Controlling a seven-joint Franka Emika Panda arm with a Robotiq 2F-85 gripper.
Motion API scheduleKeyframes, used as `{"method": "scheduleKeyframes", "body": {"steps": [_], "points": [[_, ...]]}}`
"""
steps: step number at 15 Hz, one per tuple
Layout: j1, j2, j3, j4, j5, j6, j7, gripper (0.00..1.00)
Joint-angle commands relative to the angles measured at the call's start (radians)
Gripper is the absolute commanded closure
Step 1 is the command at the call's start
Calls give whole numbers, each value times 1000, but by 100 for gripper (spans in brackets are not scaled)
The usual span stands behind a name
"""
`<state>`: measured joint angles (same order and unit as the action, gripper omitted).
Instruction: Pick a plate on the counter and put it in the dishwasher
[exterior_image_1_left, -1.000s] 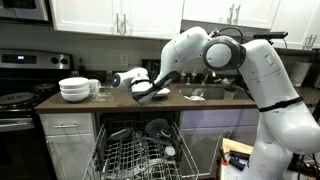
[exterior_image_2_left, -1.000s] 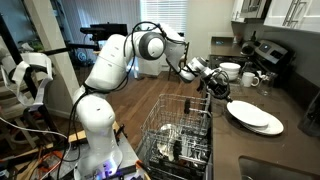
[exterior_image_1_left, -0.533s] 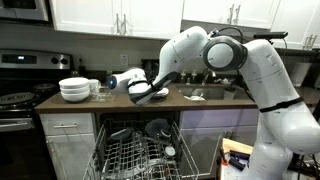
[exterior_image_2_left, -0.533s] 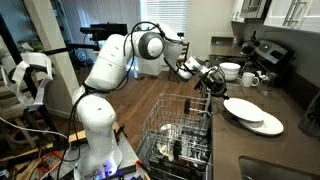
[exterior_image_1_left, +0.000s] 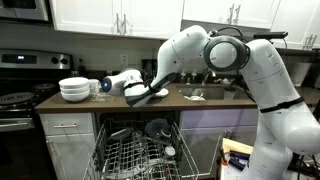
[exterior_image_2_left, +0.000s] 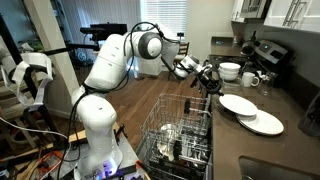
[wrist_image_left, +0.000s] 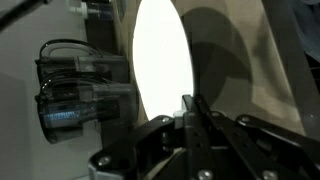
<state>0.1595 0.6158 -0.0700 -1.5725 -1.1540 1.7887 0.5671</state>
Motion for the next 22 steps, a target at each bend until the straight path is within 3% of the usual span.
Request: {"method": "scheduleKeyframes", "body": {"steps": [1,12,22], "points": [[16,-24,12,-12,-48,-32,15,98],[4,0,31,2,-23,-8,5,96],[32,3,64,-23,-50,-1,6,98]]}}
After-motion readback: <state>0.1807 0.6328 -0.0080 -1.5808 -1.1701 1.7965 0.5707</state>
